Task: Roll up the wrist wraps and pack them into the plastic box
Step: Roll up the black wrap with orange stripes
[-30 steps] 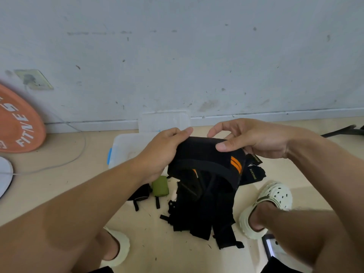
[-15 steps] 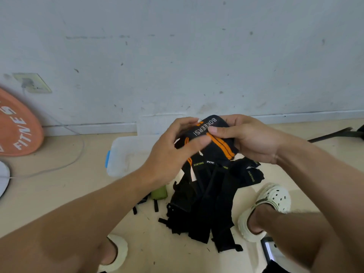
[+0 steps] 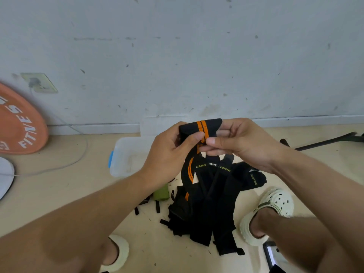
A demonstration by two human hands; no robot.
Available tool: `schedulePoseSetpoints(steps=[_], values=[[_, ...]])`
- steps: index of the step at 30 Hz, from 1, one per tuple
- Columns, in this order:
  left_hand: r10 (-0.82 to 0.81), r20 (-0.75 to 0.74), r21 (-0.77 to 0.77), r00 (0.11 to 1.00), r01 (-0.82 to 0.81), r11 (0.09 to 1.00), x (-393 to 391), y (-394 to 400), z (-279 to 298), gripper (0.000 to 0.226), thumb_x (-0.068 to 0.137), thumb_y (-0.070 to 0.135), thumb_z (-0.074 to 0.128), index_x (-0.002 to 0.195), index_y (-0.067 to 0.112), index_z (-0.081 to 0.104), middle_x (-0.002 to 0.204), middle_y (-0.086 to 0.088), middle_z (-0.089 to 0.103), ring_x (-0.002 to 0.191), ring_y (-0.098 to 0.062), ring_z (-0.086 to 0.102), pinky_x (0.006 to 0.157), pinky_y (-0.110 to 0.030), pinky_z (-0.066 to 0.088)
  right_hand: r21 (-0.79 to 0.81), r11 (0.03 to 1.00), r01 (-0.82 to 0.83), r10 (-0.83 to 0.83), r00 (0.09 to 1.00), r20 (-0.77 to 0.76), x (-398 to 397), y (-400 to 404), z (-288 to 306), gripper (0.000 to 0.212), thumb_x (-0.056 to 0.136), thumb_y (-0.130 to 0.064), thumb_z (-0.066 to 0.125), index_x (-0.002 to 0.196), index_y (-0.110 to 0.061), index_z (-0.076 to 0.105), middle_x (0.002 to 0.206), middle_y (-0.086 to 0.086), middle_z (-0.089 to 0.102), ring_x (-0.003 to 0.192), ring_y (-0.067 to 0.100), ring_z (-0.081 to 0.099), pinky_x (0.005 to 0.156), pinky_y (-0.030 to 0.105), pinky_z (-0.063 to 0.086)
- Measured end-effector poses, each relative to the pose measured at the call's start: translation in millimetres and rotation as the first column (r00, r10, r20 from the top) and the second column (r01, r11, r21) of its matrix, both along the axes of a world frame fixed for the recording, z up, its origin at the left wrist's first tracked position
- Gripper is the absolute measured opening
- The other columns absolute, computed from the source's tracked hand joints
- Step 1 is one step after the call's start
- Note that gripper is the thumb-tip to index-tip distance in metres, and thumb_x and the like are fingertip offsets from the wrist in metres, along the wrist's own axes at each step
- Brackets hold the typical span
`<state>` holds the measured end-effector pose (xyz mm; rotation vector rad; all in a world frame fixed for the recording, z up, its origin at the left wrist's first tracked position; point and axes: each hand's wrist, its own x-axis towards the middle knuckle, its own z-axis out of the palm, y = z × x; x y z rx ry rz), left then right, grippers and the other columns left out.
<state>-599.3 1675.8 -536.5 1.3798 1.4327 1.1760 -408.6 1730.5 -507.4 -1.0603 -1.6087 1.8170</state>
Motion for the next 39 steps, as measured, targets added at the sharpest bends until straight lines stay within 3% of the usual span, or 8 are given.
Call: schedulePoseSetpoints(steps=[2,5,10,20,27,32,36,39], values=[[0.007,0.023,-0.036,1.0,-0.006,0.999,1.4,0.2,2.6,0.017,0.1,0.035,0.06,0.105,0.025,0.073,0.095,0.011,0.078,0.088,0.004,0.071,0.075,-0.006,0.047,0.134,0.986,0.097,-0.108,0.991,0.08,-3.3,-2.7,-0.6,0.011,0.083,-0.004,0.079,0.084,-0.004,0.069,0.079,0.008,0.078,0.073,0.016,0.077,0.067,0.021,0.059],[0.004,0.056,-0.071,0.998,0.0,0.998,1.3,0.9,6.5,0.021,0.101,0.04,0.055,0.103,0.031,0.074,0.095,0.016,0.079,0.089,0.003,0.073,0.074,-0.007,0.048,0.337,0.918,0.211,-0.278,0.946,0.165,-3.3,-0.6,-5.8,0.037,0.066,-0.027,0.092,0.084,-0.013,0.063,0.07,0.001,0.07,0.063,0.012,0.065,0.063,0.024,0.054],[-0.009,0.113,-0.151,0.994,0.026,0.988,1.1,-0.7,4.8,0.034,0.102,0.044,0.052,0.108,0.022,0.077,0.096,0.007,0.081,0.091,-0.008,0.076,0.081,-0.019,0.058,0.443,0.892,0.088,-0.234,0.928,0.288,-3.6,0.2,-7.1,0.07,0.055,-0.046,0.094,0.118,-0.04,0.063,0.107,-0.013,0.068,0.087,0.009,0.066,0.08,0.028,0.059],[-0.042,0.226,-0.339,0.973,0.119,0.933,10.1,-5.0,2.4,0.048,0.104,0.055,0.042,0.11,0.021,0.076,0.1,-0.001,0.081,0.095,-0.015,0.077,0.095,-0.041,0.06,0.557,0.829,0.056,-0.24,0.935,0.262,-7.5,-8.5,-9.2,0.03,0.077,-0.028,0.09,0.097,-0.042,0.073,0.087,-0.023,0.076,0.079,0.002,0.072,0.073,0.01,0.05],[0.059,0.448,-0.442,0.892,0.163,0.882,11.3,-2.9,5.2,0.044,0.104,0.047,0.049,0.122,0.014,0.072,0.108,-0.01,0.079,0.103,-0.023,0.076,0.089,-0.039,0.061,0.571,0.802,0.175,-0.311,0.939,0.148,-9.5,-7.6,-19.8,0.027,0.078,-0.016,0.089,0.099,-0.031,0.083,0.087,-0.005,0.075,0.084,0.018,0.069,0.082,0.044,0.055],[0.093,0.475,-0.412,0.875,0.128,0.902,4.9,-0.1,2.5,0.032,0.106,0.031,0.054,0.123,0.008,0.069,0.112,-0.011,0.078,0.103,-0.023,0.076,0.085,-0.036,0.062,0.489,0.863,0.127,-0.244,0.952,0.183,-9.1,-1.9,-20.3,0.032,0.08,-0.014,0.087,0.104,-0.036,0.081,0.097,-0.005,0.075,0.094,0.017,0.071,0.092,0.041,0.056],[0.069,0.405,-0.351,0.912,0.085,0.933,-2.6,3.7,1.9,0.022,0.103,0.018,0.06,0.123,0.012,0.069,0.115,-0.01,0.077,0.104,-0.022,0.076,0.092,-0.04,0.06,0.274,0.955,0.111,-0.162,0.972,0.169,-6.6,-1.8,-13.4,0.038,0.073,-0.041,0.086,0.111,-0.041,0.079,0.107,0.0,0.076,0.091,0.028,0.067,0.084,0.037,0.055],[0.024,0.365,-0.316,0.931,0.1,0.944,-4.6,3.3,2.0,0.024,0.101,0.012,0.063,0.125,0.015,0.067,0.109,-0.006,0.079,0.103,-0.02,0.076,0.097,-0.043,0.059,0.21,0.968,0.14,-0.177,0.969,0.17,-4.0,-0.1,-12.9,0.05,0.067,-0.047,0.084,0.116,-0.04,0.076,0.079,0.003,0.072,0.076,0.037,0.057,0.083,0.044,0.05]])
